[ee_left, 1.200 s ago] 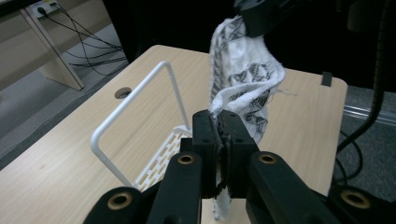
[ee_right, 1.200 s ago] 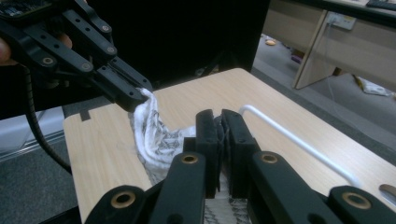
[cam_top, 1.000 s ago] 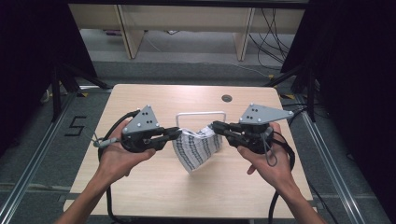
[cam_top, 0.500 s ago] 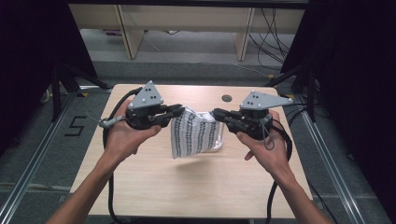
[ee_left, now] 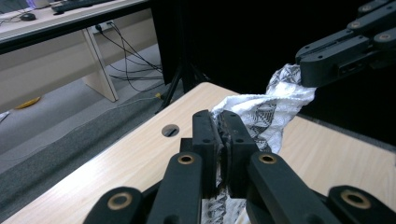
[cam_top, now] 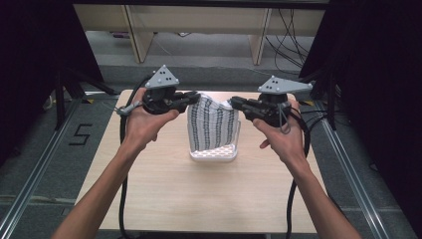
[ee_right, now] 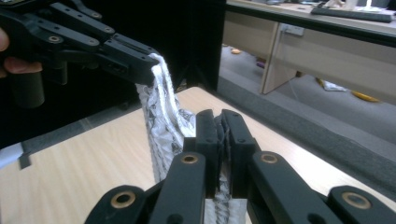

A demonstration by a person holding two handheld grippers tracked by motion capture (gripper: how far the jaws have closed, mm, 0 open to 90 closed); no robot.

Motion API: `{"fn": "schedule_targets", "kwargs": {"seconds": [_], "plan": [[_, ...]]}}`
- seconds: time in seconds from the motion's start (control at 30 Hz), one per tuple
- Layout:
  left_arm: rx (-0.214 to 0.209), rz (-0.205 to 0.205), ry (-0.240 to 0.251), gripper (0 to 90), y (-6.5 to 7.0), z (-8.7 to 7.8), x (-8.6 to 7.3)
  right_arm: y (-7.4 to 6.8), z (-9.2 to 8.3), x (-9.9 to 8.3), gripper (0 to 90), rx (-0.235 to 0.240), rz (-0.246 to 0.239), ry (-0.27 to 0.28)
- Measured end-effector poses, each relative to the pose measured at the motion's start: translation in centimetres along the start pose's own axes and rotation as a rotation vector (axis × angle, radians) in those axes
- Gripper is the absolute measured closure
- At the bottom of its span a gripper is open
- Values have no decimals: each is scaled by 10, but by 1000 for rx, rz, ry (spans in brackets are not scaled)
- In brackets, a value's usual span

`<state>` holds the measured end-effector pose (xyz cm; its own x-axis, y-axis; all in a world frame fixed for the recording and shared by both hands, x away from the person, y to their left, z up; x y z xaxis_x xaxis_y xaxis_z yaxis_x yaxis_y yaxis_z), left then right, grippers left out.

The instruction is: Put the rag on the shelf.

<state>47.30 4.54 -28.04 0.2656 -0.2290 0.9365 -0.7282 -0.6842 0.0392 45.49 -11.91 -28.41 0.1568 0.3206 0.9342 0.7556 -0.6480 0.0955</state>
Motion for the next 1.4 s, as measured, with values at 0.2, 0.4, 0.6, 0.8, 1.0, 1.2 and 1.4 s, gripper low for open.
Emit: {"fn": "schedule_targets", "kwargs": {"seconds": [0.2,0.4,0.6,0.8,1.0,1.2,1.4], "plan": [[25,-30,11,854,-13,13,12,15,13,8,868,-17,37,-3],[34,-122,13,853,-34,32,15,37,33,11,867,-43,59,-22],[56,-187,2,851,-53,54,7,56,56,2,866,-67,80,-48],[53,-255,-18,848,-67,75,-2,72,75,-12,859,-72,156,-71],[70,-312,-45,840,-82,95,-22,82,95,-24,857,-89,184,-108],[79,-340,-74,834,-87,105,-42,83,108,-39,853,-107,199,-153],[55,-341,-112,754,-84,112,-55,90,120,-59,791,-125,213,-199]]}}
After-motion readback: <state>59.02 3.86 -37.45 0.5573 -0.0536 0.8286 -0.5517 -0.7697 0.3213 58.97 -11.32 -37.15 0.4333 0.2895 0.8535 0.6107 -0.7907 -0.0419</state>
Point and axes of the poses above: each handheld gripper's, and its own axes: z roughly forward along the jaws, x roughly out of its top, y roughly to its right, the point moved 8 cm from there along z, roughly forward along the jaws, and after that the axes turned 5 degrees about -z, right-handed, at the moved point
